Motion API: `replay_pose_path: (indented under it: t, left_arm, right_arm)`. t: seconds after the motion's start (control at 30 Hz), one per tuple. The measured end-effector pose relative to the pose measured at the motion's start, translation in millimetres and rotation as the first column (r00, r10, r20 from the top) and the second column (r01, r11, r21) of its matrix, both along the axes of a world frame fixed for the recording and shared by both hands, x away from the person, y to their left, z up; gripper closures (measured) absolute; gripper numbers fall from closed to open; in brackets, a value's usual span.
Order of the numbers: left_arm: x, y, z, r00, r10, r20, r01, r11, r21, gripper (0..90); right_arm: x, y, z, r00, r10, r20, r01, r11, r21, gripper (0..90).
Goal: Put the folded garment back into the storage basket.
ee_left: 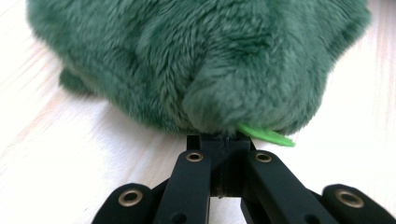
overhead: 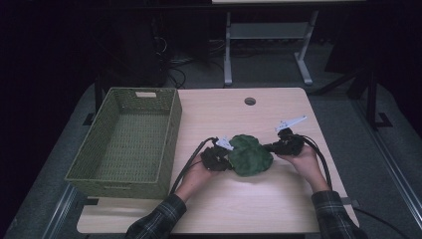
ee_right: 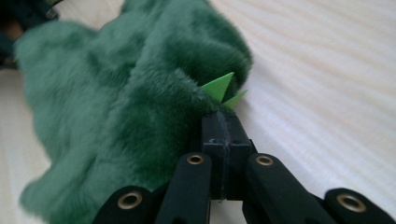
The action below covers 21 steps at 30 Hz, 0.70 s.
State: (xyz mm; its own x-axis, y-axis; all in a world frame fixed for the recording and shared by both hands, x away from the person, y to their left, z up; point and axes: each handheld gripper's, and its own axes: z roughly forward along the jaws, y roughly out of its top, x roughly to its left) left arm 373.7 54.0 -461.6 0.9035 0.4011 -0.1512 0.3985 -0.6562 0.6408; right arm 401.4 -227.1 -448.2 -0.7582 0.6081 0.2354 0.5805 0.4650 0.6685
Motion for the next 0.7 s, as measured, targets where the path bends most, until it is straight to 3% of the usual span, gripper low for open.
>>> replay_pose_path:
  t: [0.1,0.43,0.7]
  left_arm:
    - [2.8,4.4,0.5,0.9998,-0.004,0.017,0.004,0.9999,0.015,89.6]
    - [10.5,15.2,1.6,0.9996,0.017,0.021,-0.017,0.9998,0.005,89.7]
    - [10.2,17.7,3.3,0.9996,0.013,0.027,-0.013,0.9998,0.015,88.1]
  right_arm:
    - [-8.1,2.2,0.3,1.0,0.001,-0.003,-0.001,1.0,0.001,90.0]
    - [-30.8,4.2,-2.6,0.9997,0.02,-0.015,-0.02,1.0,-0.001,90.0]
    - [-40.7,2.6,-0.6,0.9999,0.004,0.011,-0.004,1.0,-0.004,89.9]
